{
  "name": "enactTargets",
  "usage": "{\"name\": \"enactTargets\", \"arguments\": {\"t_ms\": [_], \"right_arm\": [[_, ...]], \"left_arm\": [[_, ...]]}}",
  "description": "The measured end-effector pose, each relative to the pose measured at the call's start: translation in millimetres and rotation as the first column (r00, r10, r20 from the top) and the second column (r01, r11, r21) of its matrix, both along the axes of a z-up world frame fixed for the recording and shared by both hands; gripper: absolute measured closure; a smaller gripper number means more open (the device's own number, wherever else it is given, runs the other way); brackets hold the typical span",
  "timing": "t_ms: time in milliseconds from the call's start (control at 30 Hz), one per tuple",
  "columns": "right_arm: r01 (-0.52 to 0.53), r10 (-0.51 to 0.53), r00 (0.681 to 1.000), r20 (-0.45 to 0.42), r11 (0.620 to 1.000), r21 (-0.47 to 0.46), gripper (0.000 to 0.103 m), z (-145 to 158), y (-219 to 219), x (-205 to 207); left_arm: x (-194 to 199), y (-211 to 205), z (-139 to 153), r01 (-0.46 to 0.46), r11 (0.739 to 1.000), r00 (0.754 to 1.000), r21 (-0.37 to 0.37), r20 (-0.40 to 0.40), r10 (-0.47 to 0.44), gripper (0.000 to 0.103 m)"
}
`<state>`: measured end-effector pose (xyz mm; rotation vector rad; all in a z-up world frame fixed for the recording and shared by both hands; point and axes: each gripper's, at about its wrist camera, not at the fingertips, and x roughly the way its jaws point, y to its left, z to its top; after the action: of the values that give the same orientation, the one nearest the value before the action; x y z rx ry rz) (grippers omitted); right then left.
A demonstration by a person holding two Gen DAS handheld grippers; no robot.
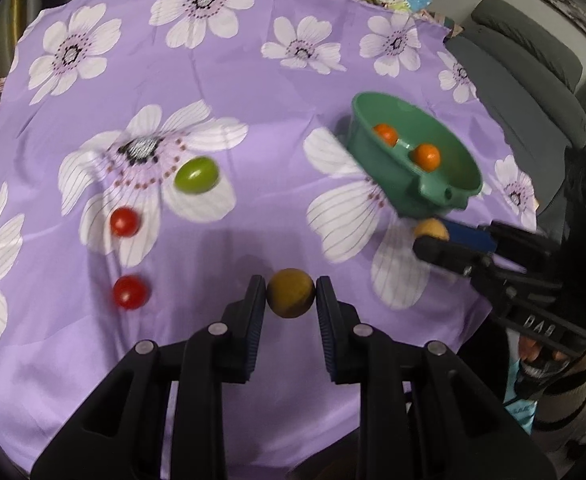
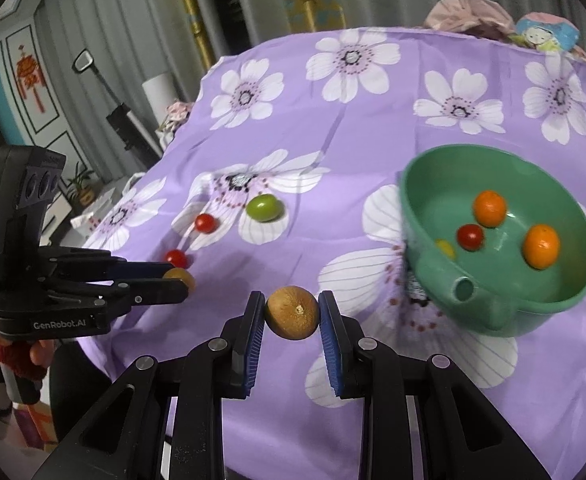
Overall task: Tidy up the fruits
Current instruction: 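Drop the yellow tomato into the green bowl while the right gripper holds the bowl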
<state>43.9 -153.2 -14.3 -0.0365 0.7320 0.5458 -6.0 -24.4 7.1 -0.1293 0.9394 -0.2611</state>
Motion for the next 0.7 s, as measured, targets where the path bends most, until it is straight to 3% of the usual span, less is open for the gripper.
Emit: {"name": "enactTargets", "arguments": {"t_ms": [700], "right_arm": [[0.177, -0.183, 0.981, 0.063, 0.980, 0.085, 0.074, 16.9, -69.4, 14.0]], "left_arm": [[59.1, -81.0, 28.8, 0.180, 0.983, 0.980, 0.035, 0.075, -0.182, 0.078]]}}
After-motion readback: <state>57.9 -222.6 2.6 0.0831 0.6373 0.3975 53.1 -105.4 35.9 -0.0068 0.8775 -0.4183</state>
